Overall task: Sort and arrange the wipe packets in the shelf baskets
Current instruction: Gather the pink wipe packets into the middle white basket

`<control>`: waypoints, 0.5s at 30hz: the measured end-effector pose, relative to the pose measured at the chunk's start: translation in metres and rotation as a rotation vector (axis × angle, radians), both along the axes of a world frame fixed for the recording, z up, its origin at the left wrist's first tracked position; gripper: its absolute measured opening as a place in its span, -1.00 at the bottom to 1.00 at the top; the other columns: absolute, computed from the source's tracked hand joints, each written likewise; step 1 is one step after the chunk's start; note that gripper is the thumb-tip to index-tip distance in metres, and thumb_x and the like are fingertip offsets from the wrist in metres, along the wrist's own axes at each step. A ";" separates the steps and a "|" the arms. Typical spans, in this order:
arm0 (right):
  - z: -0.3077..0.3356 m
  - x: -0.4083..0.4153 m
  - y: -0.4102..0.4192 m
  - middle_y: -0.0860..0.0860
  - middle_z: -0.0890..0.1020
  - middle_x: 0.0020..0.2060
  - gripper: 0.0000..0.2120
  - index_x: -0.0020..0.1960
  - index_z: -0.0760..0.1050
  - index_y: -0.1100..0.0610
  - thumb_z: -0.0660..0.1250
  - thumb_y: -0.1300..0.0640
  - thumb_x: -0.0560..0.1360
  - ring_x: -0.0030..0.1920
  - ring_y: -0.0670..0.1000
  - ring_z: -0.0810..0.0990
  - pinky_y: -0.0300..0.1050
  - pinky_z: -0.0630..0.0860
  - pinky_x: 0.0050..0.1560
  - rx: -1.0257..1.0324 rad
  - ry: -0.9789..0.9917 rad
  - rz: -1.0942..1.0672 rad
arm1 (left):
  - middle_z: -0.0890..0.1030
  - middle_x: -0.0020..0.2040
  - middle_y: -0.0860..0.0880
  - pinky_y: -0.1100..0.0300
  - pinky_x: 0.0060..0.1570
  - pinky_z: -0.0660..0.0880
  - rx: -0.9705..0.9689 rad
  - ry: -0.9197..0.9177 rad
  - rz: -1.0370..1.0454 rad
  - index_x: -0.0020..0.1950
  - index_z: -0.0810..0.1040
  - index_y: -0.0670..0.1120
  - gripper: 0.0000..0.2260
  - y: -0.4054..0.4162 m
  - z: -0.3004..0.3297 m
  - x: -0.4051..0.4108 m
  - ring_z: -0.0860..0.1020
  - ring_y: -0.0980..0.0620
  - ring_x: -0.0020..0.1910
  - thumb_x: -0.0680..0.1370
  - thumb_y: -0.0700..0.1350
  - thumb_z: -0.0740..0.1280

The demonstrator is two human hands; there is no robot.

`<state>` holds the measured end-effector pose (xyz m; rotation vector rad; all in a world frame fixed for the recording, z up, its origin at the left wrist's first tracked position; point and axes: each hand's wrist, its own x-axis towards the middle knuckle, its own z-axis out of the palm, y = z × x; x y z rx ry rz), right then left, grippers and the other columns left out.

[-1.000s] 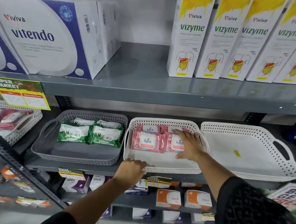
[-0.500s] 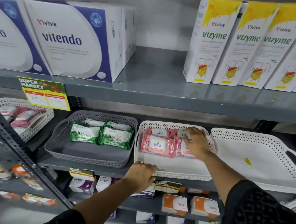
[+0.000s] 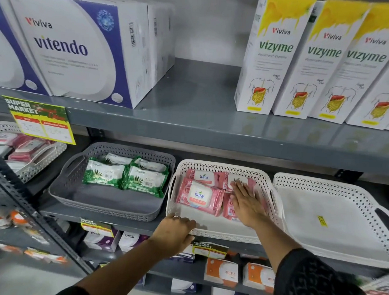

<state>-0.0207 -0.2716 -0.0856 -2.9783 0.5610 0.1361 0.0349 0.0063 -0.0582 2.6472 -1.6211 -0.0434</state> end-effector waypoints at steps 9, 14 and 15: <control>0.025 0.011 0.027 0.03 0.13 0.55 -0.44 0.56 0.06 0.06 -0.19 -0.14 0.63 0.54 -0.03 -0.07 0.17 -0.13 0.53 0.042 -0.361 0.092 | 0.62 0.07 -0.06 -0.03 0.31 0.25 0.034 -0.084 0.034 0.16 0.45 -0.04 -0.71 0.001 0.000 0.000 0.58 -0.07 0.00 0.60 0.11 0.12; 0.018 0.030 0.071 -0.01 -0.04 0.55 -0.35 0.58 -0.06 0.02 -0.06 -0.27 0.61 0.55 0.03 -0.13 0.14 -0.20 0.52 -0.014 -0.255 0.293 | 0.61 0.12 -0.09 -0.02 0.35 0.21 0.034 -0.093 0.018 0.18 0.44 -0.06 -0.70 0.009 0.000 0.004 0.55 -0.09 0.07 0.59 0.10 0.14; 0.016 0.033 0.073 -0.02 -0.08 0.55 -0.34 0.58 -0.10 0.01 -0.07 -0.28 0.60 0.55 0.03 -0.15 0.13 -0.26 0.51 -0.047 -0.206 0.306 | 0.61 0.12 -0.09 -0.02 0.34 0.22 0.040 -0.085 0.007 0.18 0.43 -0.07 -0.70 0.010 0.000 0.005 0.55 -0.09 0.07 0.59 0.09 0.14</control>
